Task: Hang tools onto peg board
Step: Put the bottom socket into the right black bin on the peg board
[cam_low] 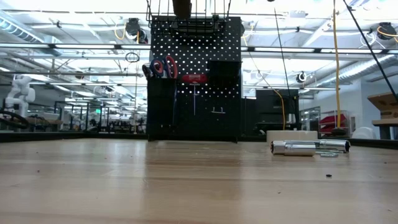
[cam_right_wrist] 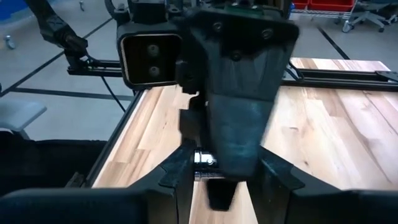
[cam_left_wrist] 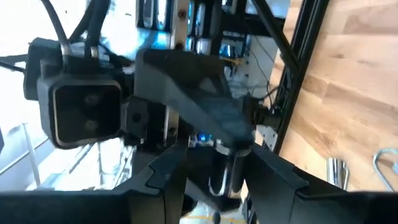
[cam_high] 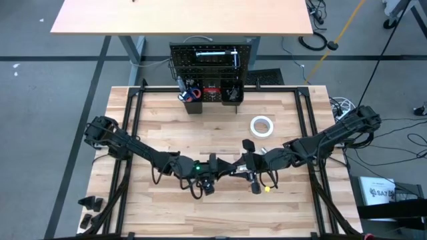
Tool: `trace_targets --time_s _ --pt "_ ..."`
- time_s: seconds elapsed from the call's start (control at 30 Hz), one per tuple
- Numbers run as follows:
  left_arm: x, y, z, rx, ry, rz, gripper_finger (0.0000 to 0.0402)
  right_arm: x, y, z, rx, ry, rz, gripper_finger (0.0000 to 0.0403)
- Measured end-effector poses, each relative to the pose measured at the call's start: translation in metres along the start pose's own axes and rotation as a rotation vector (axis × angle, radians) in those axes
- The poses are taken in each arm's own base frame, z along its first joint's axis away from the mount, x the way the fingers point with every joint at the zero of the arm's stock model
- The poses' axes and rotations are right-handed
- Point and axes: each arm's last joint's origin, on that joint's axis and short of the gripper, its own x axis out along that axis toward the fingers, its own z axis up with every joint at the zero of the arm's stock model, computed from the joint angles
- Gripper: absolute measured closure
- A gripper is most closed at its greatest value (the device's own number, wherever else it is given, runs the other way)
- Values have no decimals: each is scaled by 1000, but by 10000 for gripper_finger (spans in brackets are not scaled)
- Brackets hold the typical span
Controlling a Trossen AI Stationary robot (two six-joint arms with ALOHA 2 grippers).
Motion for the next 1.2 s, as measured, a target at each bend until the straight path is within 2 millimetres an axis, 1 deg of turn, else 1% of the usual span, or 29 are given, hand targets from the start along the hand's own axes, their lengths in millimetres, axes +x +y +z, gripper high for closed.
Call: trace_targets --time_s 0.53,0.63,0.83,0.87,1.0,1.13,1.2 --pt "-2 -3 4 10 38 -18 253 0 0 -2 8 18 -2 288" --pt "-3 -3 5 10 36 -19 274 0 0 -2 8 20 -2 288" --pt "-3 -4 6 24 49 -24 354 -1 0 -2 23 20 -1 287" --pt "-3 -4 6 23 50 -23 362 -1 0 -2 23 20 -1 286" --pt "-3 -4 5 16 53 -23 362 -1 0 -2 14 26 -3 275" --pt "-3 -3 5 2 71 -10 362 -2 -1 -3 -35 31 -11 250" --pt "-3 -3 4 3 86 -10 362 -6 -2 -1 -51 33 -9 238"
